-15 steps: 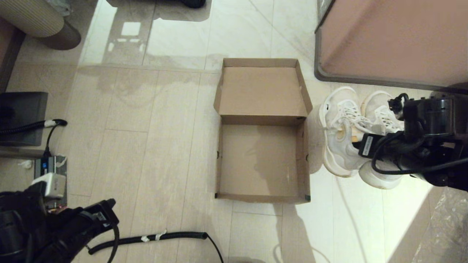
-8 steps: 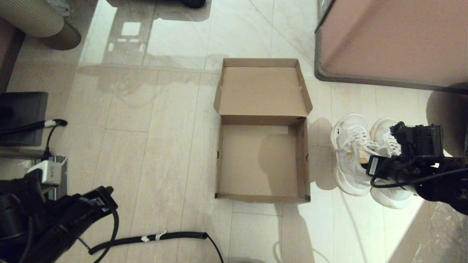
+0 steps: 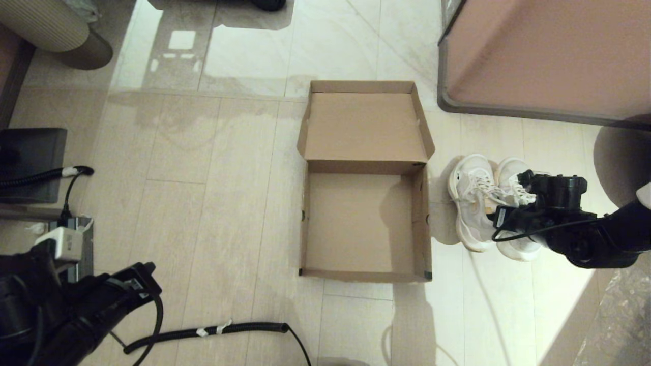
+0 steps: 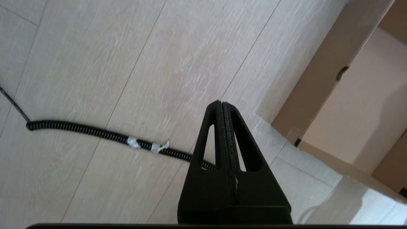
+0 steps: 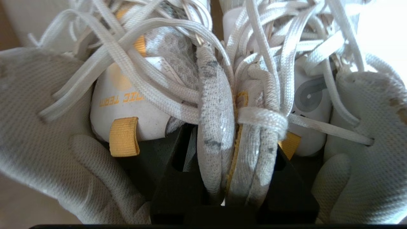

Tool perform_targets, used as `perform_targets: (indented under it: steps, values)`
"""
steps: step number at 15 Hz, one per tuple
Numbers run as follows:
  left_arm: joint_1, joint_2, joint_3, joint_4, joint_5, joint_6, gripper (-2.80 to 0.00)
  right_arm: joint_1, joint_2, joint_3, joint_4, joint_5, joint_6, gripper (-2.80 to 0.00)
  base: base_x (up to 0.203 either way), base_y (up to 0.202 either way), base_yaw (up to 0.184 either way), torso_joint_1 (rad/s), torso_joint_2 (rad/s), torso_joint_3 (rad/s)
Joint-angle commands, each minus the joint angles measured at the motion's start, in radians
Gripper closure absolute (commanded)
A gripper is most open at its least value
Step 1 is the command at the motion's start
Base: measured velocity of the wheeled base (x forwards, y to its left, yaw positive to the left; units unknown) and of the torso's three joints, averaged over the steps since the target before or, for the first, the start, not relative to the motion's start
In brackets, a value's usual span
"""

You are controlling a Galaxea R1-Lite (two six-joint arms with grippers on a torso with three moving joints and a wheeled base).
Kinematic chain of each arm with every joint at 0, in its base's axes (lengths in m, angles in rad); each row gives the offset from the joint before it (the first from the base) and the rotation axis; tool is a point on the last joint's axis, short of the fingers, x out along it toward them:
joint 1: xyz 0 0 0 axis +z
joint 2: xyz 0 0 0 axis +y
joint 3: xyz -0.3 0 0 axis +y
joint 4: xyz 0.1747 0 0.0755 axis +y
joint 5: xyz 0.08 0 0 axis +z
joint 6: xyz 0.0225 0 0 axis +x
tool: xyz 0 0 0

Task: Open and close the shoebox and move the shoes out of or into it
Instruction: Put the shoes out of the shoe box

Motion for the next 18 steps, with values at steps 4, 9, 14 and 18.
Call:
perform_targets:
  steps: [4,9,14,18]
  values:
    - [0.011,0.013,0.004,-0.019,0.001,-0.001,0.0,-0.09,0.21,-0.13,-0.115,0.148,-0.165,0.0,0.0,0.0,0.0,0.0,0.0,0.0]
    - [0.01,0.037,-0.005,-0.02,-0.001,-0.001,0.0,-0.096,0.248,-0.155,-0.113,0.149,-0.198,-2.8,0.0,0.0,0.0,0.0,0.0,0.0]
    - [0.007,0.071,-0.039,-0.02,-0.004,-0.001,0.0,-0.096,0.177,-0.118,-0.118,0.146,-0.192,-2.8,0.0,0.0,0.0,0.0,0.0,0.0]
    - [0.006,0.057,-0.01,-0.019,-0.006,-0.054,0.0,-0.094,0.064,0.009,-0.161,0.143,-0.19,-2.8,0.0,0.0,0.0,0.0,0.0,0.0]
